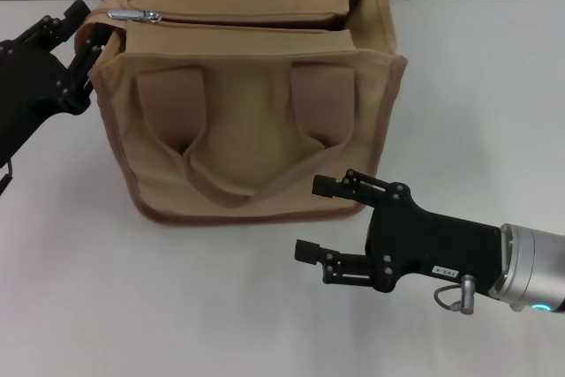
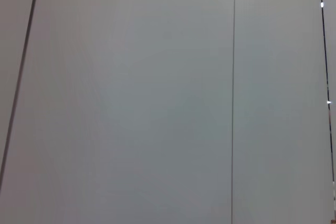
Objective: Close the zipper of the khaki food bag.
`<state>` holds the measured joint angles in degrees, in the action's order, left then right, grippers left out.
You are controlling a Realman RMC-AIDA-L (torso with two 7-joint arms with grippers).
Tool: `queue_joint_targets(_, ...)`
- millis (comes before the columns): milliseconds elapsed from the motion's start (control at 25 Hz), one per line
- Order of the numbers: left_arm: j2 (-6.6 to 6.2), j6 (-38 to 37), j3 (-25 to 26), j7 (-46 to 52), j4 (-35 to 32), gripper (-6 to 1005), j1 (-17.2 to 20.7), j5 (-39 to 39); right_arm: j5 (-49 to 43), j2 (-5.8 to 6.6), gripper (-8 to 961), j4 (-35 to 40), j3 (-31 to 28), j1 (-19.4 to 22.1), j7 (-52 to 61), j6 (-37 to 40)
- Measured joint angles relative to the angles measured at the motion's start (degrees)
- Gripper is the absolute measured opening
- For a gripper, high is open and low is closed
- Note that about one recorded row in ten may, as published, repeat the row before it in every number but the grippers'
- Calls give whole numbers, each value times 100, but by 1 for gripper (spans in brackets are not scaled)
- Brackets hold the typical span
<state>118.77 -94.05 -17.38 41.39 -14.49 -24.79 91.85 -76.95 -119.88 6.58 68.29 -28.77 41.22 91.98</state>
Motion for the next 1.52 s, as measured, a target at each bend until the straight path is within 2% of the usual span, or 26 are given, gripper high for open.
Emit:
queue_joint_targets(280,5,-11,4,3,27,253,-8,1,-3,0,776,-29,0,5,0,9)
queue_joint_targets(440,6,-168,43,-1,156,33,-10,-30,4,0,766,-50,-12,8,9,126)
queue_joint_targets(800,12,-790,49,116,255,22,-186,-26,19,11,743,-30,-270,81,26,578)
queue_joint_targets(1120,3,-589,86,589,239,22,-324,-38,23,35,723,3,-422,122,149,1267)
queue_joint_targets(1240,9,-647,96,597,255,22,-339,-43,23,36,715,199,-815,93,603,1625)
queue_joint_targets(1520,23,-834,109,601,265,23,-451,-42,132,24,698,560,-1000,-165,1391,1606)
